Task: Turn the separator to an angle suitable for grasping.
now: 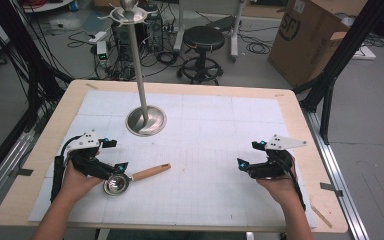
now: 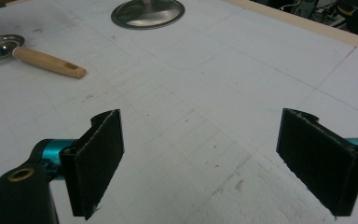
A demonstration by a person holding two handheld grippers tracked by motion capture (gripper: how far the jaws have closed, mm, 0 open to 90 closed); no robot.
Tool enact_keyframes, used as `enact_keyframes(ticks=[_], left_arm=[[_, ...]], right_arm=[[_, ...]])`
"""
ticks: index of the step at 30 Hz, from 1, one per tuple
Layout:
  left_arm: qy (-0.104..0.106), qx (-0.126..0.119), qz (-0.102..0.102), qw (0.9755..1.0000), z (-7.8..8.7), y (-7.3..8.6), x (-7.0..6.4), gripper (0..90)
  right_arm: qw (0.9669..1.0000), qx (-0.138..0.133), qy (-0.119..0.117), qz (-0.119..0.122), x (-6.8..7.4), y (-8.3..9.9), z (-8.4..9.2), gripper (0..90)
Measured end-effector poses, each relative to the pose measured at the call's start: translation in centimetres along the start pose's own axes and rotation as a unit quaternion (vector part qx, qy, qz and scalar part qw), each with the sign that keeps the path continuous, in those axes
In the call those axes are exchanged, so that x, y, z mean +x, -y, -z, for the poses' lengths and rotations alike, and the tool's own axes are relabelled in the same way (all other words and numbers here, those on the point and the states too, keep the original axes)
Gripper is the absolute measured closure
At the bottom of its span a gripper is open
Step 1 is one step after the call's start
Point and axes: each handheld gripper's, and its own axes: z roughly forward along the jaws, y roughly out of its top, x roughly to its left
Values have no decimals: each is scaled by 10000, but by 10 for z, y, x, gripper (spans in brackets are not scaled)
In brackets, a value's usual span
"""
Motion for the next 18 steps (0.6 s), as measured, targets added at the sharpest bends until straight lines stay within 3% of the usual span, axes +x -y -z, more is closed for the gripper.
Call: enact_keyframes(ticks=[9, 18], left_arm=[[16, -15, -15, 10000, 2, 0, -1, 37], [143, 93, -177, 9997, -6, -7, -9, 38]], right_arm=[[10000, -41, 12, 45, 1, -1, 2, 137], [9999, -64, 22, 82, 5, -5, 5, 137]])
